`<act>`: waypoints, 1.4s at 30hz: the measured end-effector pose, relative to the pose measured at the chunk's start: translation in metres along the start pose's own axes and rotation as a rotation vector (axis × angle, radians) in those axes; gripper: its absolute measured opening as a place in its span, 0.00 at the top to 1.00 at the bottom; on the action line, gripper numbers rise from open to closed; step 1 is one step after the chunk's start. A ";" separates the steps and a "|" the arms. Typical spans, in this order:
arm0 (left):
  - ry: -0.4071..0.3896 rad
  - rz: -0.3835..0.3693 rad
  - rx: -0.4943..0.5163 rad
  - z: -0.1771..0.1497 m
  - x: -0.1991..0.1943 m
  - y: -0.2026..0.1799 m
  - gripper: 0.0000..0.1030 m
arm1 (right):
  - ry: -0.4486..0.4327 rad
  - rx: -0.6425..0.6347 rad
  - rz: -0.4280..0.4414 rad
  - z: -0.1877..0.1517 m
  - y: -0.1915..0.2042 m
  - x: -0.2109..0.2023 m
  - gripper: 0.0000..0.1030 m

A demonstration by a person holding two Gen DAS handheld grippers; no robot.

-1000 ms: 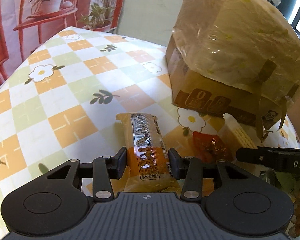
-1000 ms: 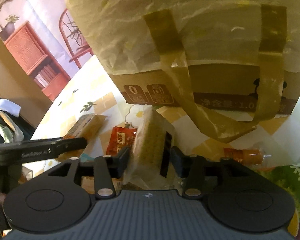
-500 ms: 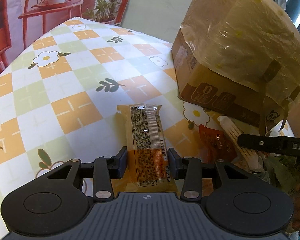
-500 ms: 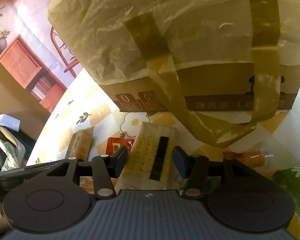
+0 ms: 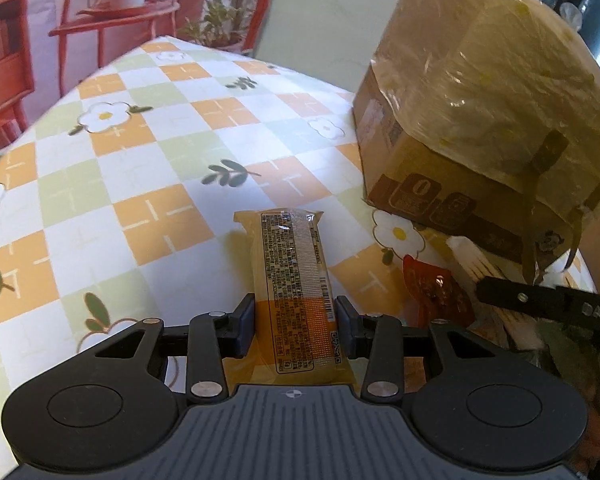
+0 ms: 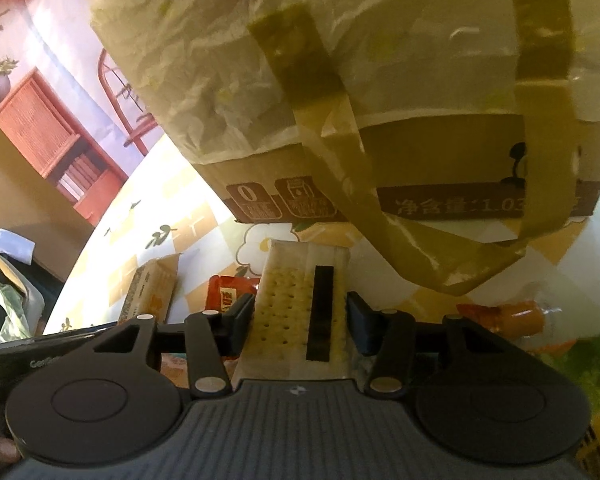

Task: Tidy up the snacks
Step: 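Carry bar and wafer pack over the box and release both inside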

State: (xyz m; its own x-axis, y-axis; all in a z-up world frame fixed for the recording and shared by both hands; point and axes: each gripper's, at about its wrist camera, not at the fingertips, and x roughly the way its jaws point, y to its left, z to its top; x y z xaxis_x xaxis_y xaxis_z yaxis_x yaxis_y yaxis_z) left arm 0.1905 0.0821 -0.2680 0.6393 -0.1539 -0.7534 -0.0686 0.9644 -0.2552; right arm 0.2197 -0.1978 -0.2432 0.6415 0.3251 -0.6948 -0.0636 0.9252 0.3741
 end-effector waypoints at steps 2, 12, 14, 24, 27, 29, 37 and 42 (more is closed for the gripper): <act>-0.026 0.004 -0.007 0.001 -0.007 0.000 0.59 | -0.024 -0.007 0.014 -0.003 0.000 -0.008 0.51; -0.185 -0.019 0.002 0.030 -0.056 -0.015 0.59 | -0.170 -0.053 0.058 0.005 0.009 -0.048 0.52; -0.217 -0.029 0.018 0.038 -0.066 -0.022 0.59 | -0.202 -0.063 0.077 0.009 0.012 -0.057 0.52; -0.386 -0.111 0.163 0.087 -0.106 -0.081 0.59 | -0.386 -0.100 0.171 0.042 0.025 -0.113 0.52; -0.407 -0.159 0.189 0.103 -0.107 -0.101 0.59 | -0.439 -0.082 0.195 0.056 0.021 -0.129 0.52; -0.421 -0.182 0.214 0.113 -0.105 -0.116 0.59 | -0.476 -0.082 0.189 0.067 0.018 -0.138 0.52; -0.398 -0.270 0.265 0.149 -0.072 -0.172 0.59 | -0.589 -0.070 0.066 0.108 -0.006 -0.155 0.52; -0.337 -0.265 0.307 0.162 -0.033 -0.201 0.59 | -0.607 -0.114 -0.079 0.126 -0.022 -0.148 0.52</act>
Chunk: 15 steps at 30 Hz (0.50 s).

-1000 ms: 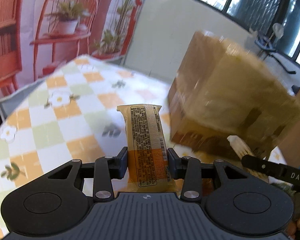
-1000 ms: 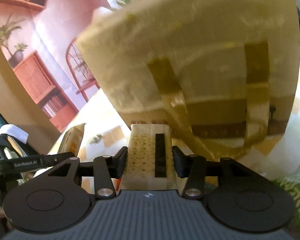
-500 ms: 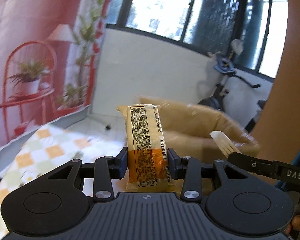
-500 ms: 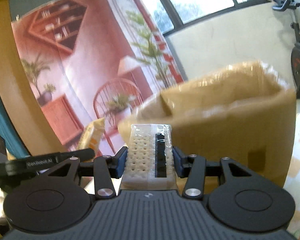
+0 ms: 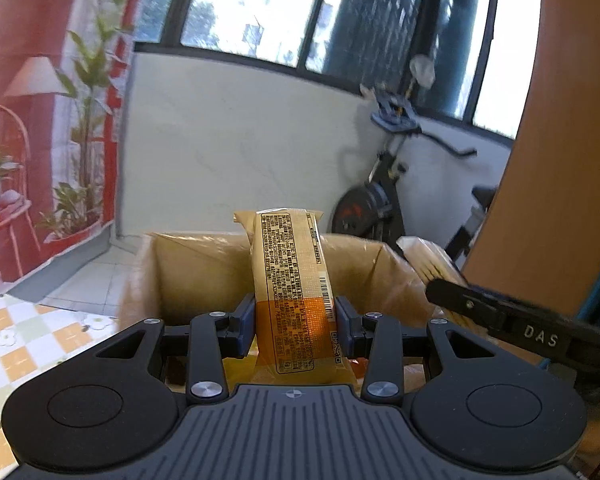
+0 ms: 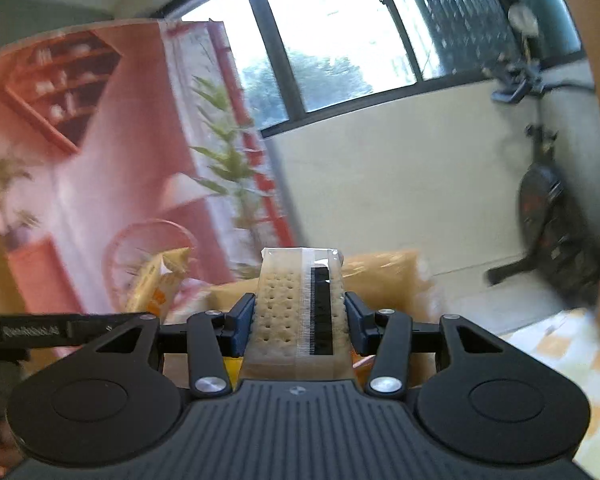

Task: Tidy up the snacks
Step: 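Carry bar and wafer pack over the box and release both inside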

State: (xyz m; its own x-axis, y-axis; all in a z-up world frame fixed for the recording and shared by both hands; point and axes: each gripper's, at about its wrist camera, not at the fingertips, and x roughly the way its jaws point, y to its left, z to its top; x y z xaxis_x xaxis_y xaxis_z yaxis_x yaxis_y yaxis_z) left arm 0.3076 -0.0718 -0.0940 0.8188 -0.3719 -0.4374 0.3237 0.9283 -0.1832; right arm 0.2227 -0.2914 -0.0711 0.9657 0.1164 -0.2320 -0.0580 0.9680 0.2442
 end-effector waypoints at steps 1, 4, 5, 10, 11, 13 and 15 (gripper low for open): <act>0.014 0.008 0.000 0.000 0.010 -0.002 0.59 | 0.007 -0.009 -0.014 0.000 -0.002 0.006 0.52; 0.066 0.008 -0.003 -0.002 0.035 -0.003 0.59 | 0.045 0.001 -0.047 -0.001 -0.009 0.024 0.52; 0.082 0.012 -0.004 -0.003 0.042 -0.004 0.59 | 0.056 -0.005 -0.054 -0.001 -0.010 0.030 0.52; 0.136 0.026 0.023 -0.009 0.054 0.001 0.59 | 0.108 -0.031 -0.070 -0.013 -0.019 0.045 0.52; 0.144 0.030 0.029 -0.010 0.055 0.002 0.59 | 0.114 -0.033 -0.072 -0.017 -0.022 0.046 0.52; 0.160 0.038 0.037 -0.010 0.058 0.005 0.59 | 0.122 -0.017 -0.070 -0.021 -0.029 0.048 0.52; 0.175 0.037 0.042 -0.010 0.060 0.007 0.58 | 0.120 -0.011 -0.071 -0.022 -0.031 0.049 0.52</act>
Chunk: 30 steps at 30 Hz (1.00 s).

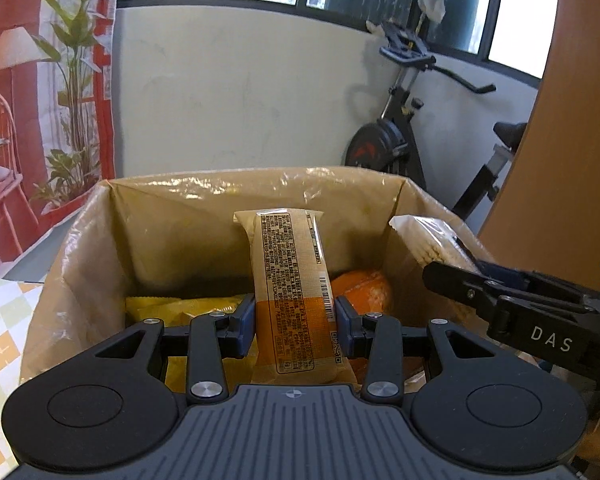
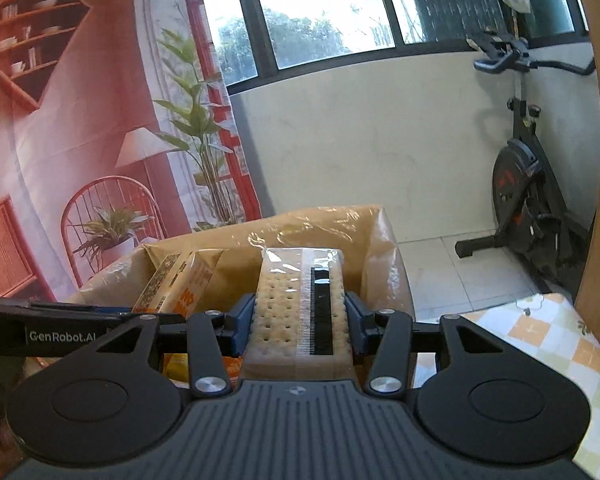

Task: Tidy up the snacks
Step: 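Carry bar and wafer pack over the box and release both inside, then move both tools back to the snacks beside the box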

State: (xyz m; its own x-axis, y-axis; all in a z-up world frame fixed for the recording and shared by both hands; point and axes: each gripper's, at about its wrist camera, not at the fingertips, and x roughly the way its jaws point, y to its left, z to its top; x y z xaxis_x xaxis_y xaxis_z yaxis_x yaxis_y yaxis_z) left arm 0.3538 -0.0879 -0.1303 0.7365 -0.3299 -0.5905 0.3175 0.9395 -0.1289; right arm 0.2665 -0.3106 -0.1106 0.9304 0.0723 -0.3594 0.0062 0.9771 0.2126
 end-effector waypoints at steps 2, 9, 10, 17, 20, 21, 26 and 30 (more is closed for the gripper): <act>0.003 0.019 0.011 0.000 -0.001 0.001 0.54 | 0.004 -0.019 -0.006 0.000 0.002 0.001 0.52; -0.026 0.022 0.032 0.006 -0.020 -0.001 0.39 | -0.003 -0.004 -0.015 0.001 0.001 -0.008 0.47; -0.033 0.017 0.029 0.007 -0.025 -0.001 0.39 | -0.002 0.005 -0.016 0.002 0.001 -0.011 0.47; -0.068 0.021 0.028 0.009 -0.066 0.008 0.39 | -0.034 0.046 0.010 0.002 0.007 -0.047 0.46; -0.081 0.016 0.030 0.003 -0.087 0.012 0.39 | -0.041 0.054 0.038 -0.002 0.016 -0.062 0.46; -0.083 0.013 0.033 -0.001 -0.095 0.016 0.39 | -0.042 0.054 0.047 -0.003 0.019 -0.066 0.46; -0.077 0.024 0.027 -0.037 -0.133 0.039 0.39 | -0.042 0.054 0.088 -0.018 0.039 -0.084 0.46; -0.034 0.068 0.010 -0.072 -0.147 0.058 0.39 | -0.013 0.057 0.128 -0.040 0.055 -0.089 0.46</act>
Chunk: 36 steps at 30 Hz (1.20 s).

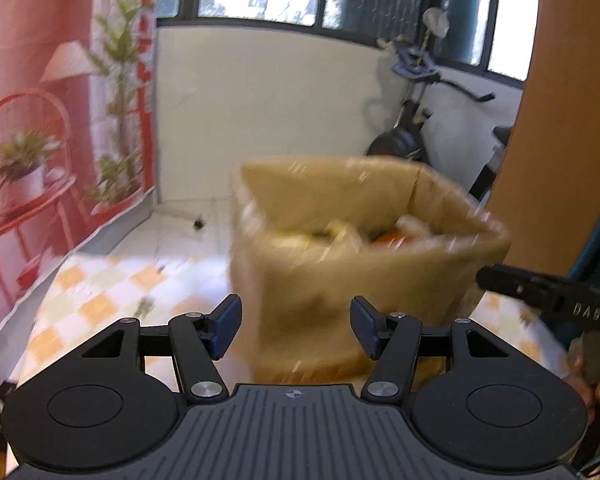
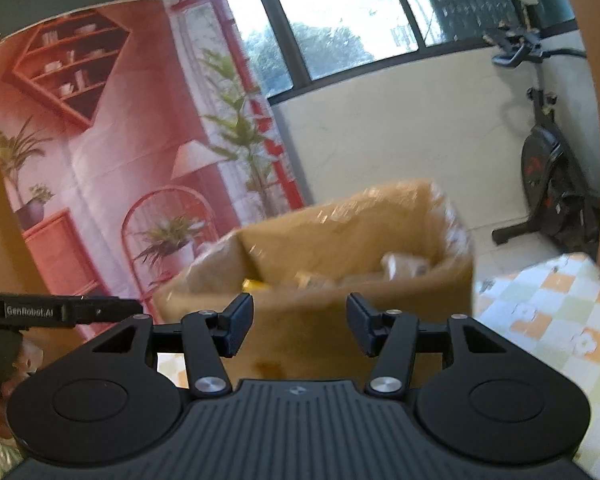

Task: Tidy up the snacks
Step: 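Move both tools back to the snacks beside the box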

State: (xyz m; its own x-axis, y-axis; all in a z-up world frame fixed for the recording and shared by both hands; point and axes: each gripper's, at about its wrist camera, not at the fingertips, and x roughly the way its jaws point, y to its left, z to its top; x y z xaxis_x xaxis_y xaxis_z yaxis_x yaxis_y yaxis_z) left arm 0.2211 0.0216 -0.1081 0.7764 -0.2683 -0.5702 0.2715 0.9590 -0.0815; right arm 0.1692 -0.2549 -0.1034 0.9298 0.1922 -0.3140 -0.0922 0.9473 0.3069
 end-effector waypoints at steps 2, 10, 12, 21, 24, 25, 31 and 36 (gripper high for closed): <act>0.026 0.018 -0.027 -0.016 -0.001 0.009 0.39 | 0.029 -0.010 0.008 -0.012 0.007 0.003 0.46; 0.137 0.011 -0.153 -0.076 0.017 0.024 0.39 | 0.171 -0.025 0.019 -0.056 0.022 0.025 0.46; 0.163 -0.001 -0.175 -0.088 0.024 0.022 0.39 | 0.205 -0.023 0.019 -0.067 0.024 0.027 0.46; 0.245 -0.046 -0.200 -0.126 0.031 0.008 0.39 | 0.325 0.015 0.020 -0.099 0.016 0.032 0.46; 0.269 -0.056 -0.202 -0.138 0.030 0.008 0.39 | 0.376 0.026 0.035 -0.110 0.017 0.035 0.46; 0.273 -0.058 -0.208 -0.142 0.030 0.008 0.39 | 0.391 0.029 0.042 -0.114 0.019 0.036 0.46; 0.286 -0.059 -0.249 -0.152 0.025 0.012 0.39 | 0.444 0.036 0.062 -0.126 0.026 0.041 0.47; 0.288 -0.067 -0.253 -0.154 0.026 0.010 0.39 | 0.443 0.036 0.049 -0.127 0.026 0.040 0.47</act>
State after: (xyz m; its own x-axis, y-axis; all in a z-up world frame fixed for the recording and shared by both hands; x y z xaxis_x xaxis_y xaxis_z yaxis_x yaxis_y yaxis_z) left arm 0.1561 0.0379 -0.2500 0.5605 -0.3287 -0.7601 0.1395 0.9422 -0.3046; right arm 0.1587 -0.1900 -0.2223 0.6818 0.3356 -0.6501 -0.1129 0.9262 0.3598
